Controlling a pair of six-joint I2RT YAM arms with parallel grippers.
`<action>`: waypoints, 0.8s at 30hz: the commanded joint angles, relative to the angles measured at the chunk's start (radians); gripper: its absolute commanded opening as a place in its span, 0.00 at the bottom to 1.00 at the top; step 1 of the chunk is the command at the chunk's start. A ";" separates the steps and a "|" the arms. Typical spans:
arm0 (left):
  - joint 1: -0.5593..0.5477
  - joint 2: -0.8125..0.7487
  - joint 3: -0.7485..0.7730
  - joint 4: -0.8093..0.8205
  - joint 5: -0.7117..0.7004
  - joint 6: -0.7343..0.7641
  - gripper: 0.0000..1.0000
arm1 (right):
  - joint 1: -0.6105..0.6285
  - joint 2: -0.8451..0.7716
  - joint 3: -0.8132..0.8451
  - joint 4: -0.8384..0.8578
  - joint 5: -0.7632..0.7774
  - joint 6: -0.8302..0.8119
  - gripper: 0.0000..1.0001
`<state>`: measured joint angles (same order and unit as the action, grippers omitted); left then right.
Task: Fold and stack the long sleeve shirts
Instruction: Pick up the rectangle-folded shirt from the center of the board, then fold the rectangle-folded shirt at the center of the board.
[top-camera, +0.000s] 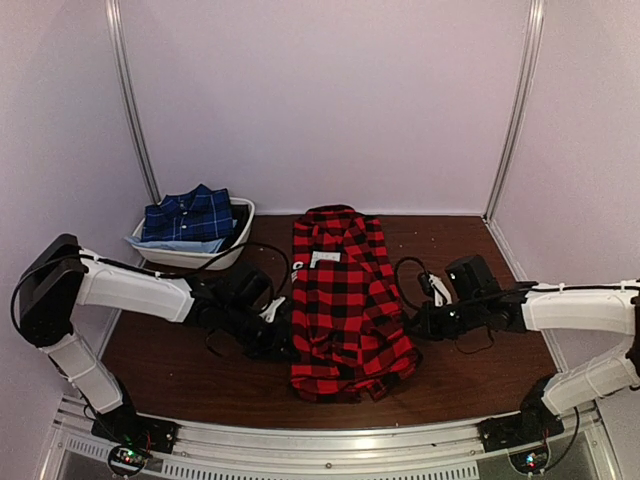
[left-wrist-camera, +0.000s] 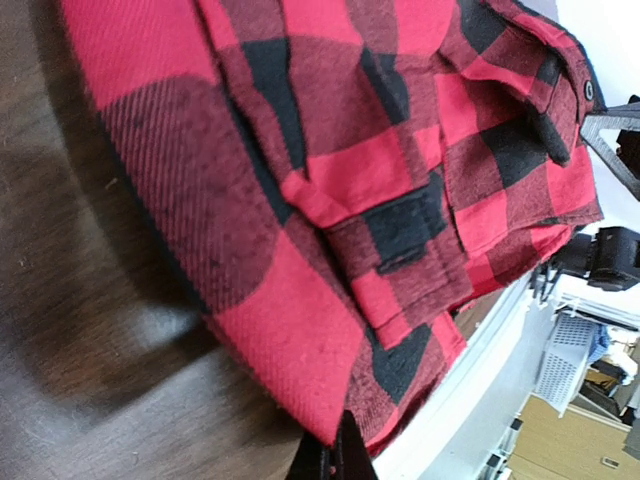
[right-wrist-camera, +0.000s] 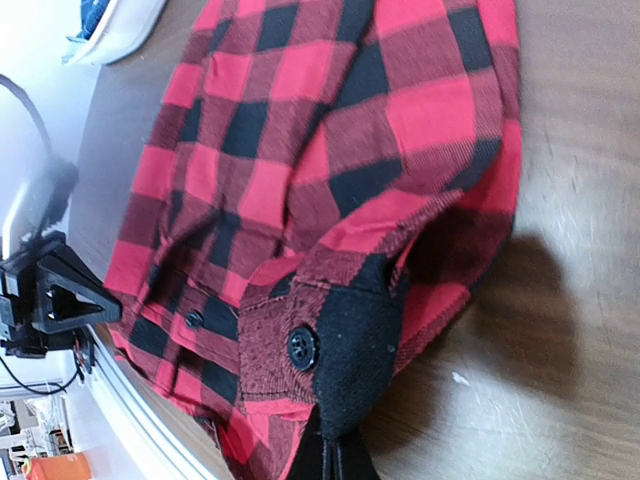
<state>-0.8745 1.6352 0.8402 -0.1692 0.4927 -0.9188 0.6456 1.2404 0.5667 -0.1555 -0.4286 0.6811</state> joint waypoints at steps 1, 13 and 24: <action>0.055 -0.033 0.043 0.058 0.078 -0.050 0.00 | 0.003 0.056 0.101 0.031 0.046 0.005 0.00; 0.310 0.196 0.216 0.373 0.224 -0.230 0.00 | -0.175 0.491 0.441 0.236 0.017 0.029 0.00; 0.381 0.436 0.386 0.442 0.201 -0.275 0.00 | -0.268 0.659 0.564 0.294 -0.018 0.077 0.12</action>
<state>-0.5034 2.0647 1.1774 0.2131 0.6918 -1.1816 0.3927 1.9232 1.0996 0.0799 -0.4400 0.7387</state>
